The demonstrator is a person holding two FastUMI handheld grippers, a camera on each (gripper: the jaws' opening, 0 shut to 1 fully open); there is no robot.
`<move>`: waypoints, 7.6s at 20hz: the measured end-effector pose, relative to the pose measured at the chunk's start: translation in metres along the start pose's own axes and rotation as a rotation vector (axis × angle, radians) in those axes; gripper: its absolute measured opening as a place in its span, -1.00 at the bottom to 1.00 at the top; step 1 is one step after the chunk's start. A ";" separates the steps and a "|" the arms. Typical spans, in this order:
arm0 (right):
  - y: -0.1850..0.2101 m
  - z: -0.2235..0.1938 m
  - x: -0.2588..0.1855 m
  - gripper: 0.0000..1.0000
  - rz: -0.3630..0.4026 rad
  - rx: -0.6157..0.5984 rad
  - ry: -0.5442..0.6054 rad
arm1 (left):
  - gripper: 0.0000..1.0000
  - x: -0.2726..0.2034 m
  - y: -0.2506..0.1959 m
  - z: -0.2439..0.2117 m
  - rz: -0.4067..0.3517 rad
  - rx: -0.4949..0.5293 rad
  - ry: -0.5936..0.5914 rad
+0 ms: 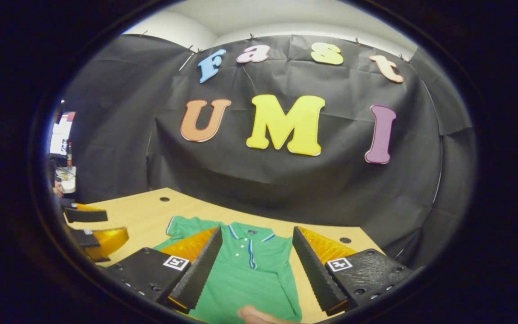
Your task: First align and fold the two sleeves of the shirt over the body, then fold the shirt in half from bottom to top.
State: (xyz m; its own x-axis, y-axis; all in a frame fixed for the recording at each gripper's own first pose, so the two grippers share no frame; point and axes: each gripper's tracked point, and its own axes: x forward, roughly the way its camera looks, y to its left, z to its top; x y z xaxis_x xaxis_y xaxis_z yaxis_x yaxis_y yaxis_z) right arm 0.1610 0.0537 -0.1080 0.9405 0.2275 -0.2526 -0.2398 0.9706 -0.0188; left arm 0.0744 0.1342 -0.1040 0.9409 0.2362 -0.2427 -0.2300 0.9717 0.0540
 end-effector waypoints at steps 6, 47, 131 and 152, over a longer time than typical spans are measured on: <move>-0.023 -0.057 -0.076 0.94 0.010 0.001 0.003 | 1.00 0.018 0.062 0.036 0.192 -0.150 -0.015; -0.067 -0.203 -0.119 0.92 0.147 0.220 0.152 | -0.43 0.232 -0.067 -0.043 -0.041 0.191 0.409; -0.101 -0.049 0.233 -1.00 -0.281 0.096 -0.064 | -0.87 0.262 -0.013 0.010 -0.095 0.015 -0.047; -0.171 -0.095 0.382 -0.50 -0.366 0.235 -0.022 | 0.83 0.402 -0.017 0.011 -0.123 -0.118 -0.083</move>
State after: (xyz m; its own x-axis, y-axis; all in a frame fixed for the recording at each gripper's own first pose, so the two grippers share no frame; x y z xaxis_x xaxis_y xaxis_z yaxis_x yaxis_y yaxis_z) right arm 0.5380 -0.0329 -0.2928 0.9588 -0.1362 -0.2491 0.1697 0.9784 0.1180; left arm 0.4597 0.2128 -0.1921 0.9799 0.1200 -0.1594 -0.1350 0.9871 -0.0866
